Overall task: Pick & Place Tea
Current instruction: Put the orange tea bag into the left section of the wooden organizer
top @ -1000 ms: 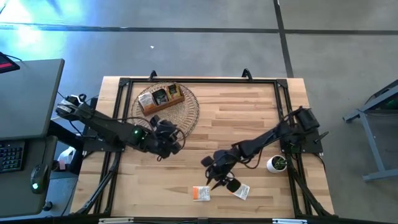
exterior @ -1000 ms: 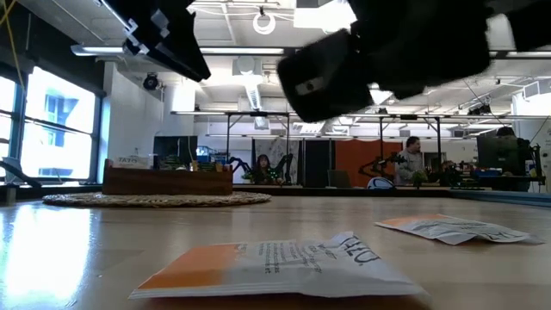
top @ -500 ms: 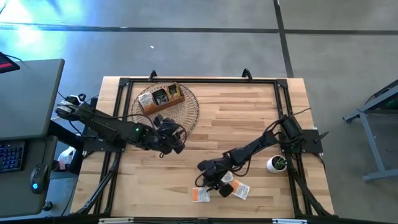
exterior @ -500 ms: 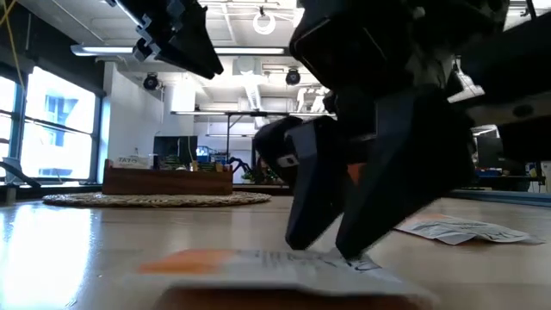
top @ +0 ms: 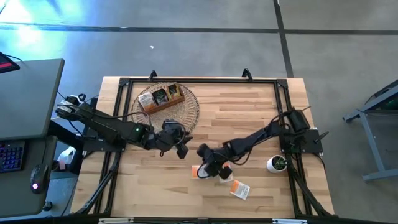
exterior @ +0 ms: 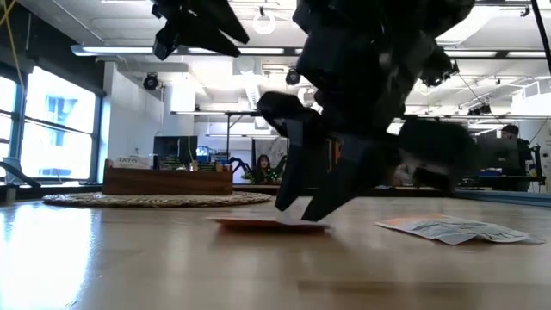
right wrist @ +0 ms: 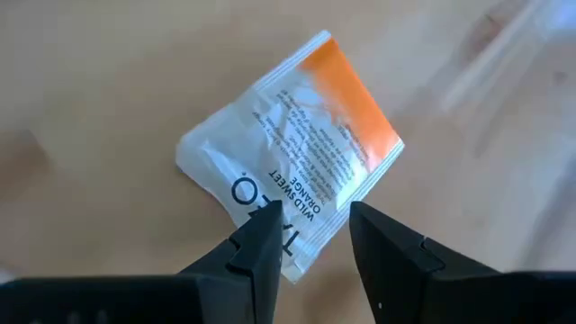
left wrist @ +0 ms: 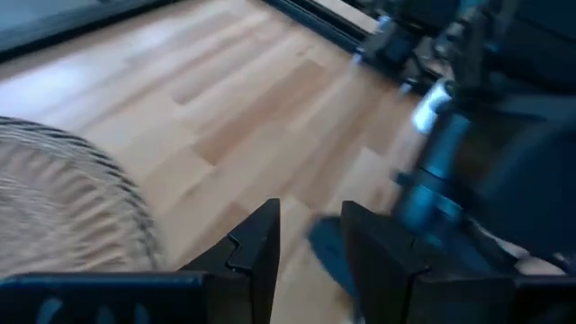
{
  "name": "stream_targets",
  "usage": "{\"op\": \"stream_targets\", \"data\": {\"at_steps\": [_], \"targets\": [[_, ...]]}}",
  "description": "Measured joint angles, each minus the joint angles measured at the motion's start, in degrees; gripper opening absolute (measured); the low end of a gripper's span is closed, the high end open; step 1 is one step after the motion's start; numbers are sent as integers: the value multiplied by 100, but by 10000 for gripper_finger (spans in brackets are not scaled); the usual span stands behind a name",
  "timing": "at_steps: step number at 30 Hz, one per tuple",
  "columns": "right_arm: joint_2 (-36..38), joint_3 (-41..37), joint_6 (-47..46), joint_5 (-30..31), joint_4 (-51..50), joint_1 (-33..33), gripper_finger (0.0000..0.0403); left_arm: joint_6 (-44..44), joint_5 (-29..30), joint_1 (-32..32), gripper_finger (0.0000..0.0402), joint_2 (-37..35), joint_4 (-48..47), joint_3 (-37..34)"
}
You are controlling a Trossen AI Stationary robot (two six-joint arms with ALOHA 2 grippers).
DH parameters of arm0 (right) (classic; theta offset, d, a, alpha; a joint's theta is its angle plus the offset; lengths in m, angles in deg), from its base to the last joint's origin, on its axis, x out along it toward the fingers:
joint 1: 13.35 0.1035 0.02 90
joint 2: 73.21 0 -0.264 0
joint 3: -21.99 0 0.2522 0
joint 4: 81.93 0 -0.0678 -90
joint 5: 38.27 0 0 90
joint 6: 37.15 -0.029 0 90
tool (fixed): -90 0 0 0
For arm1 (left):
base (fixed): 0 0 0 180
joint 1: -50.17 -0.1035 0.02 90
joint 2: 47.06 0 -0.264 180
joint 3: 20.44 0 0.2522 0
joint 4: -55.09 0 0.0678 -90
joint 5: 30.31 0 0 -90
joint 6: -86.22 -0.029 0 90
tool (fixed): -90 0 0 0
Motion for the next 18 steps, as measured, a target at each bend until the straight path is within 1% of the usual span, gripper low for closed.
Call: {"op": "stream_targets", "data": {"at_steps": [3, 5, 8, 10, 11, 12, 14, 16, 17, 18], "targets": [[208, -20, 578, 255, -100, -178, 129, 0, -231, 0, 119, 195, 239, 10], [418, -21, 740, 532, -183, -246, 129, 5, -263, 0, 119, 291, 183, -4], [866, -13, 688, 1006, -632, -224, 129, 156, -267, 0, 119, 492, 224, 11], [1184, -14, 382, 1229, -1133, -163, 129, 280, -268, 0, 119, 630, 180, -3], [1341, -15, 87, 1219, -1348, -136, 129, 383, -261, -3, 119, 749, 249, 12], [1488, -18, -298, 1069, -1442, -117, 129, 504, -251, -6, 119, 897, 287, 17], [1738, -194, -1023, 382, -1186, -86, 129, 686, -167, -2, 119, 1186, 195, -6], [1840, -582, -1399, -305, -542, -18, 129, 879, -145, -2, 119, 1535, 346, 5], [1840, -835, -1499, -457, -90, 31, 129, 975, -127, -2, 119, 1710, 409, 13], [1825, -1123, -1616, -478, 433, 82, 129, 1066, -107, -4, 119, 1878, 405, 6]]}}
